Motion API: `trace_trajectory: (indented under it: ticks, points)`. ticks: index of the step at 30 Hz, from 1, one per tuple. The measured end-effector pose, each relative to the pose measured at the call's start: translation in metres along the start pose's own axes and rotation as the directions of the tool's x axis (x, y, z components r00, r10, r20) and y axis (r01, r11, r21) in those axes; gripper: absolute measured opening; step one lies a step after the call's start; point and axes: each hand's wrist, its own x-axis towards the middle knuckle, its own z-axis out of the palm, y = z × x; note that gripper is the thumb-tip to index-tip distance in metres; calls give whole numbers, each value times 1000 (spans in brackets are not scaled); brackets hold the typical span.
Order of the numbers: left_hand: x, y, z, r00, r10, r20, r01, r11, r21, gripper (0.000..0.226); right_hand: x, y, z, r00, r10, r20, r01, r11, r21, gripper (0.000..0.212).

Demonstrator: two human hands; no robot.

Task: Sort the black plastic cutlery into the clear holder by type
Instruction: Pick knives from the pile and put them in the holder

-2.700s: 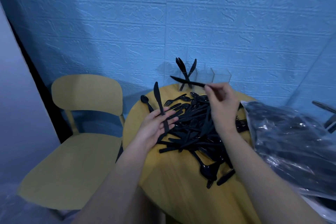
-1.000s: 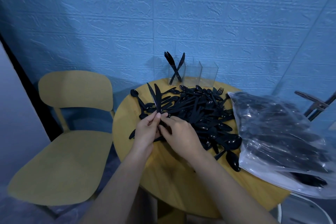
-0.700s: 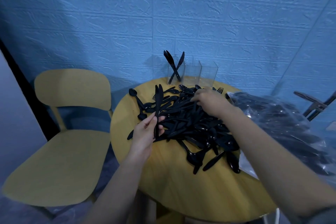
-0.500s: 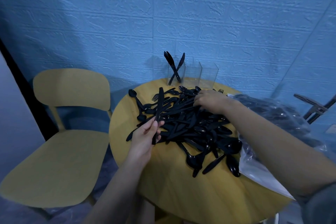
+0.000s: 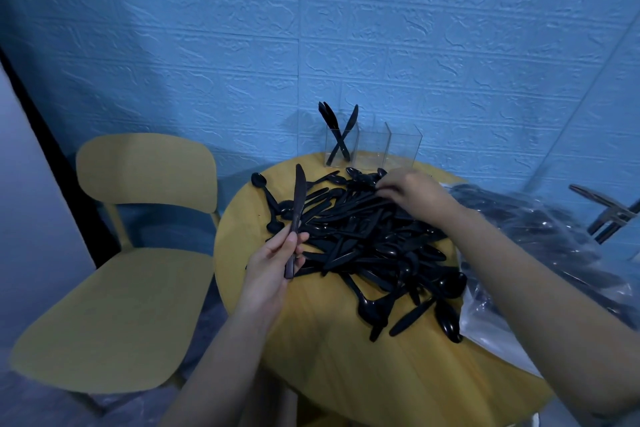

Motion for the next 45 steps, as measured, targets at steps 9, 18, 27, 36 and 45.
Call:
trace_trajectory:
  ticks: [9, 18, 27, 36, 45]
  points:
    - [-14, 0, 14, 998, 1, 58, 0, 1000, -18, 27, -48, -100, 1, 945, 307, 116, -268, 518, 812, 5]
    - [-36, -8, 11, 983, 8, 186, -10, 1000, 6, 30, -62, -150, 42, 884, 440, 159, -338, 365, 868, 4]
    - [-37, -9, 1, 965, -50, 258, 62, 997, -37, 34, -70, -158, 38, 902, 387, 192, -334, 343, 878, 10]
    - [-39, 1, -6, 976, -37, 216, 24, 998, 63, 30, -59, -157, 44, 927, 323, 190, -338, 503, 795, 19]
    - [-33, 2, -16, 990, 13, 139, -32, 990, 134, 28, -42, -161, 56, 926, 310, 216, -367, 605, 707, 7]
